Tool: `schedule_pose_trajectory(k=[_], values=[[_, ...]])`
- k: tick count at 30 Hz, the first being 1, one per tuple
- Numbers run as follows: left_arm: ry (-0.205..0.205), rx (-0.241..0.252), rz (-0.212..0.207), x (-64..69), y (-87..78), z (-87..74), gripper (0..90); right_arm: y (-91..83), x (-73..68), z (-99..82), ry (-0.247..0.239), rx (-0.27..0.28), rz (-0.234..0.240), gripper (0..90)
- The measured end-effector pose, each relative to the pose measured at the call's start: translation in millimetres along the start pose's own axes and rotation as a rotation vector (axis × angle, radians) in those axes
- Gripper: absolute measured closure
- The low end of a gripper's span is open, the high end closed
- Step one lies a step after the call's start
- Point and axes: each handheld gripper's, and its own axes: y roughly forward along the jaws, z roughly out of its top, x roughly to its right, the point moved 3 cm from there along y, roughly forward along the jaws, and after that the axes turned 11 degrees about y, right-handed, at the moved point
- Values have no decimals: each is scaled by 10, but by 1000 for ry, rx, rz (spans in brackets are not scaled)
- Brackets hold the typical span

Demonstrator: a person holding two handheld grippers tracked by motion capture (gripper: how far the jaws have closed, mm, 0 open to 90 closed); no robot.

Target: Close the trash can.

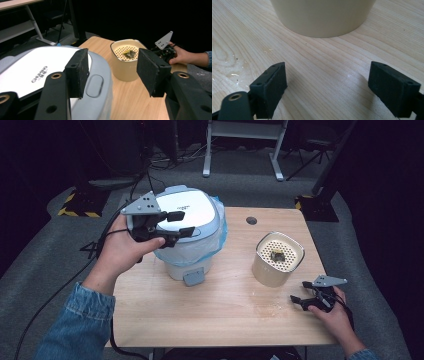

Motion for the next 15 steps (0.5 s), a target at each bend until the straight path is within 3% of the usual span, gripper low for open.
schedule_pose_trajectory(k=[9,15], values=[[-4,-24,11,250,-134,-241,417,0,0,1,0,-1,-1,152],[-19,-36,23,298,-196,-458,411,0,-1,0,-1,-1,-1,152]])
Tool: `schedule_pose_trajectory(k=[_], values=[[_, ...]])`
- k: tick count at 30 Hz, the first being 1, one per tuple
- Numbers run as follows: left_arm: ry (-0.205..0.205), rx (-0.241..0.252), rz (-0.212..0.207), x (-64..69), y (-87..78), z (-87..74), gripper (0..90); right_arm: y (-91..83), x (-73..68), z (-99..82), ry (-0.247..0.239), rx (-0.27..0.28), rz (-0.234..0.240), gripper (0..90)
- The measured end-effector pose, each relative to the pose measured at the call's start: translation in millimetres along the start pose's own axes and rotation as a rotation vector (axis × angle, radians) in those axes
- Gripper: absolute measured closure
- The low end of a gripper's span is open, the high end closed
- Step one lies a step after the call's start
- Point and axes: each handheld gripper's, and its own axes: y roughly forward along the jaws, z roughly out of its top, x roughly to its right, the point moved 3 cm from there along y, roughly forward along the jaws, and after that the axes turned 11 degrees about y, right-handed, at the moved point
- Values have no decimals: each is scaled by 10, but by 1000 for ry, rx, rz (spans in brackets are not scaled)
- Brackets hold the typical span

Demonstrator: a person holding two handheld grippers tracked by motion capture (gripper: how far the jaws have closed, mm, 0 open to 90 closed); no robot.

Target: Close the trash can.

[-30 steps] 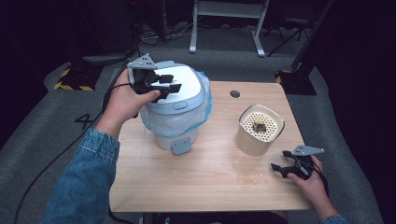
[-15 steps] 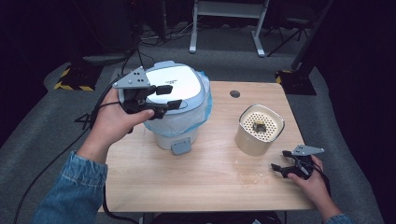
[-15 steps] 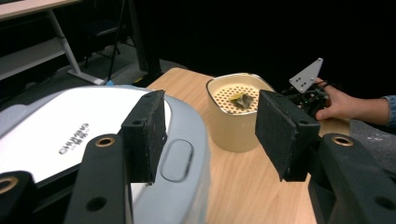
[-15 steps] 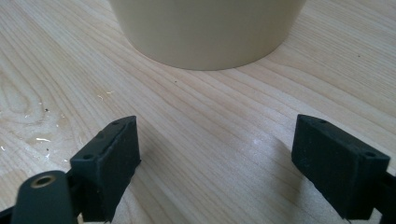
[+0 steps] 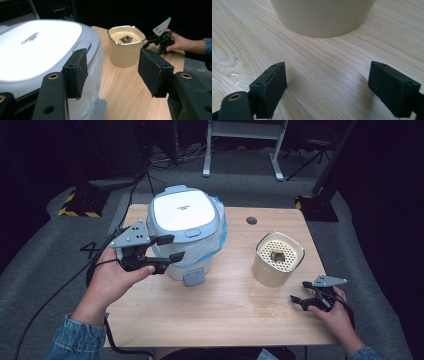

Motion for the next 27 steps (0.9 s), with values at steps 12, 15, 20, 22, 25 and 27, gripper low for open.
schedule_pose_trajectory(k=[12,15,20,22,25,27], values=[[-25,-61,29,68,-60,-586,397,1,-1,0,0,2,0,152],[-33,-77,30,82,-61,-731,395,0,0,0,-1,1,0,152],[-62,-115,21,108,-32,-965,384,0,0,0,-1,1,0,152],[-67,-129,18,118,-9,-1067,382,0,0,0,0,1,0,152],[-75,-145,24,130,26,-1190,379,0,0,0,-1,1,0,152],[-79,-157,25,140,48,-1276,378,0,0,0,-1,1,0,152]])
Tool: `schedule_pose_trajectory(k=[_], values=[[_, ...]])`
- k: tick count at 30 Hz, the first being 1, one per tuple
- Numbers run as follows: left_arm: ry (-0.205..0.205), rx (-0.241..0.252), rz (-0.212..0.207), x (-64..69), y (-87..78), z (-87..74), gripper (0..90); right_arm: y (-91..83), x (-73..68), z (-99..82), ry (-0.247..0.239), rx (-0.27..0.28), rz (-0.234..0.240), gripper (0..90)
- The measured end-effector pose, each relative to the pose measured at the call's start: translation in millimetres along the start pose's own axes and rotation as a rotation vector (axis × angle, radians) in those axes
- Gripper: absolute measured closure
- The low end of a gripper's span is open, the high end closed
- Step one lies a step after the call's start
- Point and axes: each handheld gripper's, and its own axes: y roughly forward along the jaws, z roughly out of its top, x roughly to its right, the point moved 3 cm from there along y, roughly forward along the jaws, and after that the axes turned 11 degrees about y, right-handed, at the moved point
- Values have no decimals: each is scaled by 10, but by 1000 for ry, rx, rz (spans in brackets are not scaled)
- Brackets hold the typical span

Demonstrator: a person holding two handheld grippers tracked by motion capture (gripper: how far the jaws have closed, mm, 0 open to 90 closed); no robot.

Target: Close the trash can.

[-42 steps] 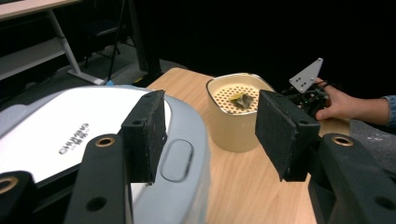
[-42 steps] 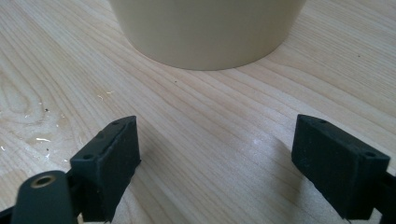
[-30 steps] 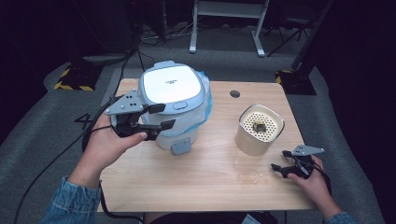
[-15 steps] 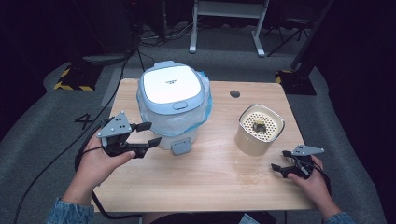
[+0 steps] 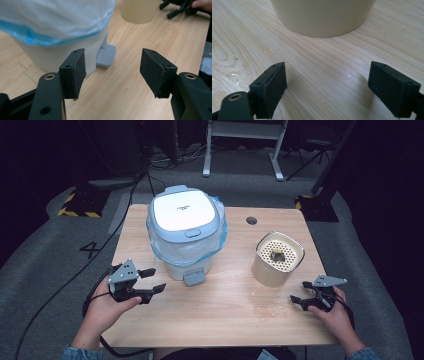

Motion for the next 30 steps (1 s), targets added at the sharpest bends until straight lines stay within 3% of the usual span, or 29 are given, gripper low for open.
schedule_pose_trajectory(k=[6,8,11,16,24,30], values=[[-47,-1,14,37,83,-256,375,0,0,0,0,0,0,152],[-80,2,6,46,127,-353,375,0,0,0,0,0,0,152],[-87,-49,7,38,172,-487,375,0,0,0,0,0,0,152],[-121,-80,7,33,219,-633,373,0,0,0,0,0,0,152],[-145,-153,0,47,334,-825,370,0,0,0,0,0,0,152],[-130,-214,-2,60,400,-891,349,0,0,0,0,0,0,152]])
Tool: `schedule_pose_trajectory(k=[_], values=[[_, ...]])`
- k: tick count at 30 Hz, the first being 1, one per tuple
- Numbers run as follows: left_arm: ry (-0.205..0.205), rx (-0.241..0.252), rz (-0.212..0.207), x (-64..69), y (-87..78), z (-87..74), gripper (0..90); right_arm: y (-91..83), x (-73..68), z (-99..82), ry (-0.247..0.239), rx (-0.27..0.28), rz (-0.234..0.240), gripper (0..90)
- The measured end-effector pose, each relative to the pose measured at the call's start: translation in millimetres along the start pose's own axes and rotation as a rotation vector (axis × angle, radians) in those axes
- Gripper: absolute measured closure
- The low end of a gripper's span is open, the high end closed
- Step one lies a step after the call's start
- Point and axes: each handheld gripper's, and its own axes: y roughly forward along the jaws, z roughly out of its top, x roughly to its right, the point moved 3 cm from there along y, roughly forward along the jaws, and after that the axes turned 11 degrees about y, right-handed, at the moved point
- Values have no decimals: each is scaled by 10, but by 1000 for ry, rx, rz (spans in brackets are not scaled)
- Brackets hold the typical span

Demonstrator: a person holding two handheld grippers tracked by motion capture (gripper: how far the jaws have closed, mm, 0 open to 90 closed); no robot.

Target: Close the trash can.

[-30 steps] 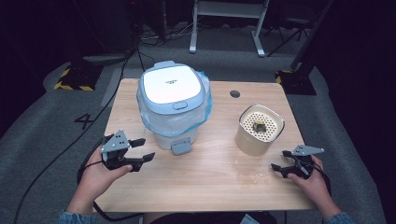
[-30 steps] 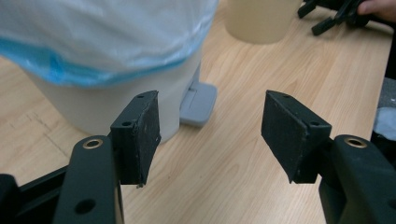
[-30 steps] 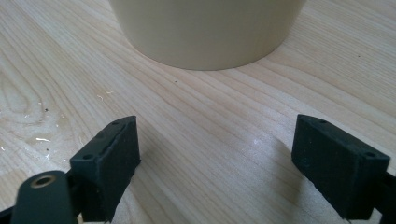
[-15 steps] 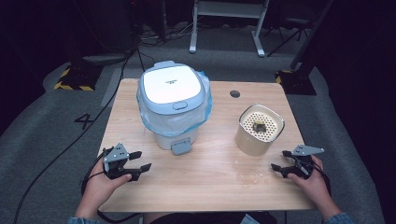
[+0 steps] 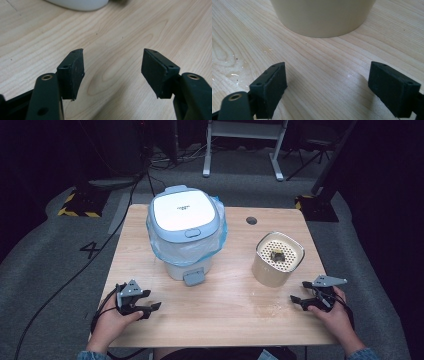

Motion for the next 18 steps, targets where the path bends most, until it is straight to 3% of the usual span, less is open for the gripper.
schedule_pose_trajectory(k=[7,10,13,18], values=[[51,-97,37,8,106,-77,285,0,0,0,0,0,0,152],[58,-79,54,-6,132,-94,225,0,0,0,0,0,0,152],[32,-45,85,-28,172,-118,153,0,0,0,0,0,0,152],[-25,-54,146,-61,180,-110,139,0,0,0,0,0,0,152]])
